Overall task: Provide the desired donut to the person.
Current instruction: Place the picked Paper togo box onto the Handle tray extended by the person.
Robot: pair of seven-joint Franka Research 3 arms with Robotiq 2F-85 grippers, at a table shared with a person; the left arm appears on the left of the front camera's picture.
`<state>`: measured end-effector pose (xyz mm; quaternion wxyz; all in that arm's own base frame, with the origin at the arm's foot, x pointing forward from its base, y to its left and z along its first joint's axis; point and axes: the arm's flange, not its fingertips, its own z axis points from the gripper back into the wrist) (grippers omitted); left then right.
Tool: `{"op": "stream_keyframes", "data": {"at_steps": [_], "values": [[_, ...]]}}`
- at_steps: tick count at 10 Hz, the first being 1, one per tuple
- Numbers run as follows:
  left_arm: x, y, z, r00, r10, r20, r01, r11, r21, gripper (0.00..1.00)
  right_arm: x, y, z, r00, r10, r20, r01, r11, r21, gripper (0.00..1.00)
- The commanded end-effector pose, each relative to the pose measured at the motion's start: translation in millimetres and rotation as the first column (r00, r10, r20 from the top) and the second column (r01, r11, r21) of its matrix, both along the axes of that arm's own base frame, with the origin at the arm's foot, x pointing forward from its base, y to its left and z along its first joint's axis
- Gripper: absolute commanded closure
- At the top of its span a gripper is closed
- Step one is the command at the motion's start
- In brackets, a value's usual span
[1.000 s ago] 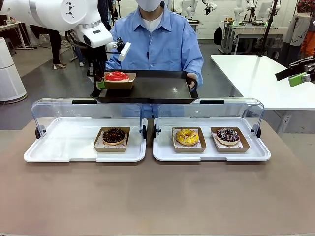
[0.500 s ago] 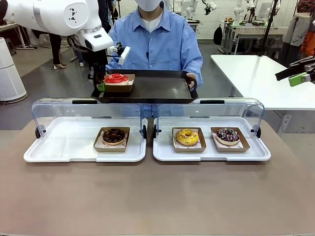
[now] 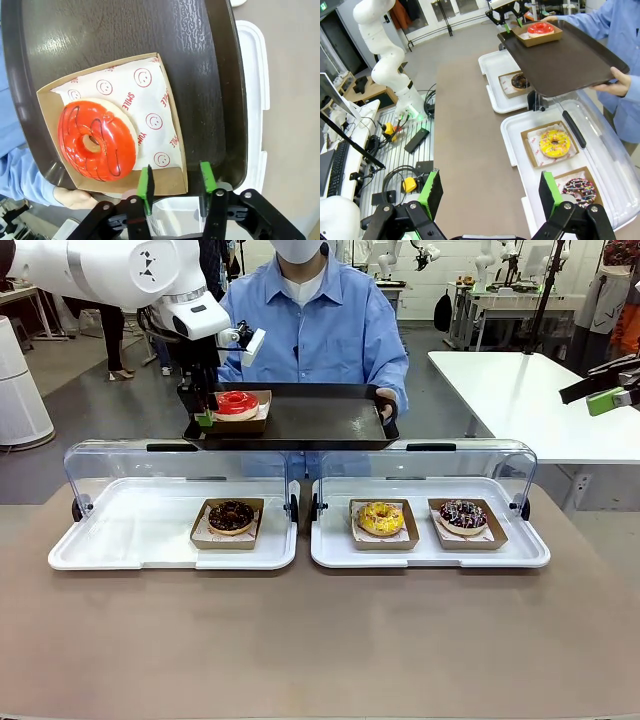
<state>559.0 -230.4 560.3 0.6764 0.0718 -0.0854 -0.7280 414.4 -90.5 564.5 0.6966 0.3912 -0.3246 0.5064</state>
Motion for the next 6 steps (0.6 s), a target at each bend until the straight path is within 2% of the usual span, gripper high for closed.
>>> {"op": "stream_keyframes", "data": {"at_steps": [1,2,6], "values": [[2.4,2.9,3.0,1.0,-0.019,0.002,0.019,0.999,-0.026,0.07,0.0,0.9,0.0,1.0,0.002,0.003,-0.002,1.0,0.006,0.0],[1.5,3.3,3.8,1.0,-0.019,0.003,0.019,0.999,-0.025,0.0,0.0,0.9,0.0,1.0,0.002,0.003,-0.002,1.0,0.006,0.0],[-1.8,4.7,6.3,1.0,-0.018,-0.001,0.018,0.999,-0.03,0.0,0.0,0.9,0.0,1.0,0.002,0.003,-0.002,1.0,0.006,0.0]]}}
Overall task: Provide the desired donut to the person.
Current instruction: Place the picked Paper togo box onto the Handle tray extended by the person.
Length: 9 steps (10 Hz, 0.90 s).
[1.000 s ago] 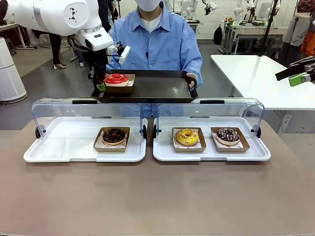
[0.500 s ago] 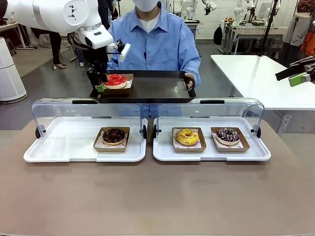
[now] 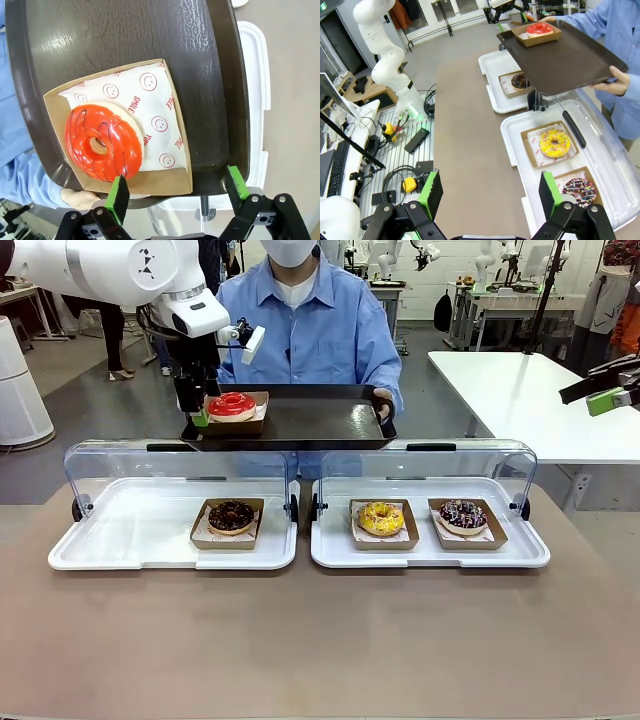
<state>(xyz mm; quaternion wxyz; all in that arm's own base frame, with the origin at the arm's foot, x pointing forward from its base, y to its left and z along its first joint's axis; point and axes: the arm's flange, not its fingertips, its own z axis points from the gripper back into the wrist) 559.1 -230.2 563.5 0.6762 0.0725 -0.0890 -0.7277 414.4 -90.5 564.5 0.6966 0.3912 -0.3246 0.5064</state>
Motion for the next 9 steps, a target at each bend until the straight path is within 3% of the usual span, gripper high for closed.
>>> {"op": "stream_keyframes", "data": {"at_steps": [1,3,6,9], "values": [[-4,7,4,1.0,-0.011,-0.019,0.011,1.0,-0.023,0.0,0,1,0,1.0,0.002,0.003,-0.002,1.0,0.006,0.0],[-31,27,10,0.996,-0.058,-0.063,0.058,0.998,-0.012,0.0,0,1,0,1.0,0.002,0.003,-0.002,1.0,0.006,0.0],[-106,91,9,0.988,-0.135,-0.078,0.134,0.991,-0.018,0.0,0,1,0,1.0,0.002,0.003,-0.002,1.0,0.006,0.0],[-145,159,-4,0.993,-0.1,-0.056,0.096,0.993,-0.075,0.0,0,1,0,1.0,0.002,0.003,-0.002,1.0,0.006,0.0]]}}
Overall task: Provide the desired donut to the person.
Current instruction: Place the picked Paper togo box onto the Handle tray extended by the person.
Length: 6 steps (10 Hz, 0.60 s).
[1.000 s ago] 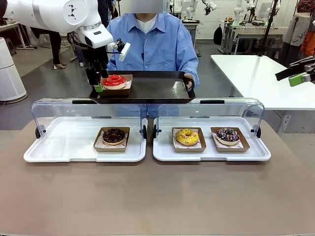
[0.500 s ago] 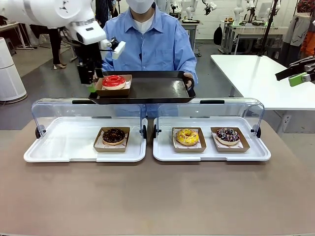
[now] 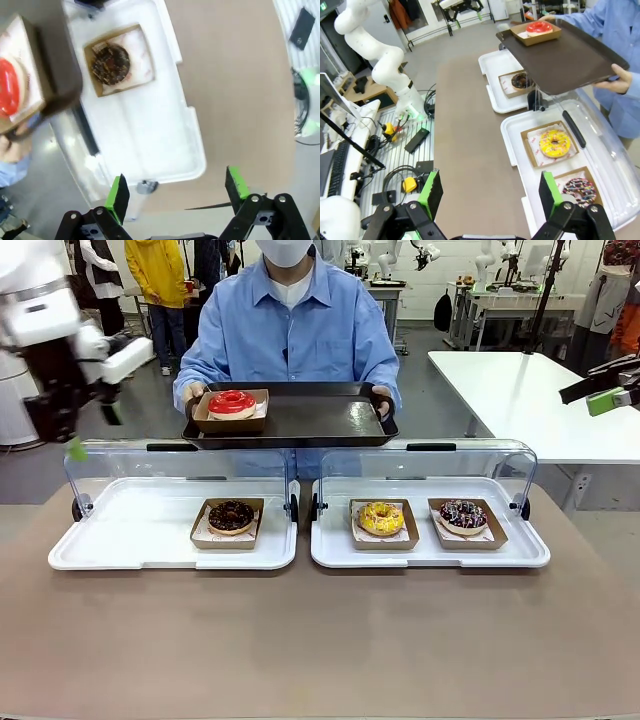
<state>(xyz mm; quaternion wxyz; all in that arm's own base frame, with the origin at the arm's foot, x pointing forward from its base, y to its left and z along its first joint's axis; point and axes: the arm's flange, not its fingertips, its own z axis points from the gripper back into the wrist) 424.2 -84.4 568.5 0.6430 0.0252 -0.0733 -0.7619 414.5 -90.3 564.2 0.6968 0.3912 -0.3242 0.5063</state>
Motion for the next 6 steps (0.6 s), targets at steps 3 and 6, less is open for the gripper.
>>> {"op": "stream_keyframes", "data": {"at_steps": [3,6], "values": [[-21,51,-24,0.998,0.032,0.046,-0.029,0.997,-0.073,0.0,0,1,0,1.0,0.002,0.003,-0.002,1.0,0.006,0.0],[-19,52,-19,0.999,0.049,0.013,-0.048,0.998,-0.046,0.0,0,1,0,1.0,0.002,0.003,-0.002,1.0,0.006,0.0]]}}
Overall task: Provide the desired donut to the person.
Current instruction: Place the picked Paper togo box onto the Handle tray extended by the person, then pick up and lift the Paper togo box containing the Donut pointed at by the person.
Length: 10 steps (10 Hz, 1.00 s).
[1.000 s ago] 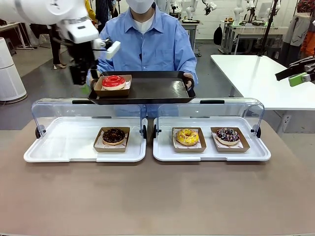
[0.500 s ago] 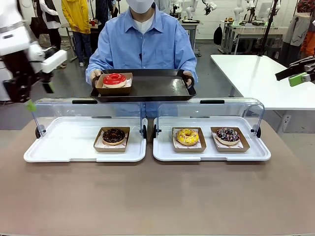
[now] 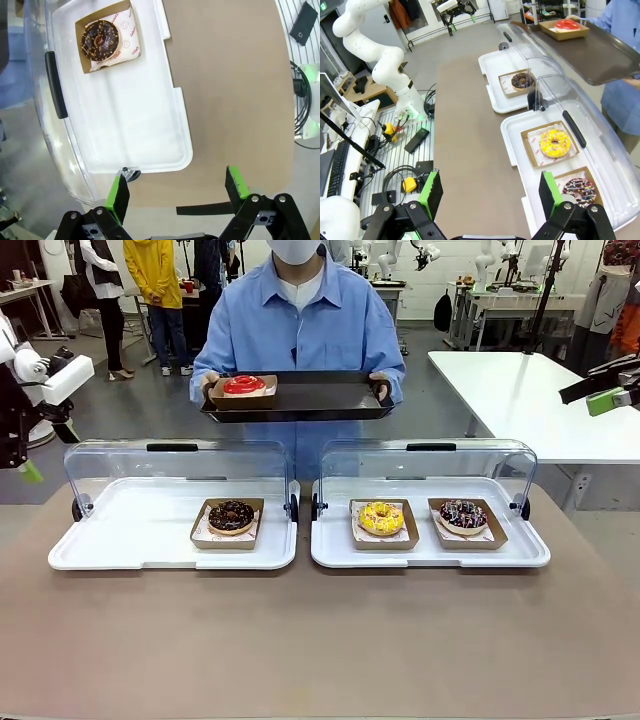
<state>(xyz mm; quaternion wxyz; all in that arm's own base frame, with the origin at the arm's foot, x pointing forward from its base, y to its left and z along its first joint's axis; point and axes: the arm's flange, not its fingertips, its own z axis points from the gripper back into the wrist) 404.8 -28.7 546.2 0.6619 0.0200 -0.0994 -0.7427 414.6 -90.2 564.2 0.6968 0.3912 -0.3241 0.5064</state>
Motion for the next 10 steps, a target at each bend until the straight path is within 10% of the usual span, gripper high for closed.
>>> {"op": "stream_keyframes", "data": {"at_steps": [1,8,10], "values": [[1,-4,3,1.0,-0.003,-0.01,0.003,1.0,0.004,0.0,0,1,0,1.0,0.002,0.003,-0.002,1.0,0.006,0.0],[0,-3,0,1.0,-0.006,-0.001,0.006,1.0,0.002,0.0,0,1,0,1.0,0.002,0.003,-0.002,1.0,0.006,0.0],[8,43,-5,0.997,-0.032,-0.072,0.007,0.946,-0.324,0.0,0,1,0,1.0,0.002,0.003,-0.002,1.0,0.006,0.0]]}}
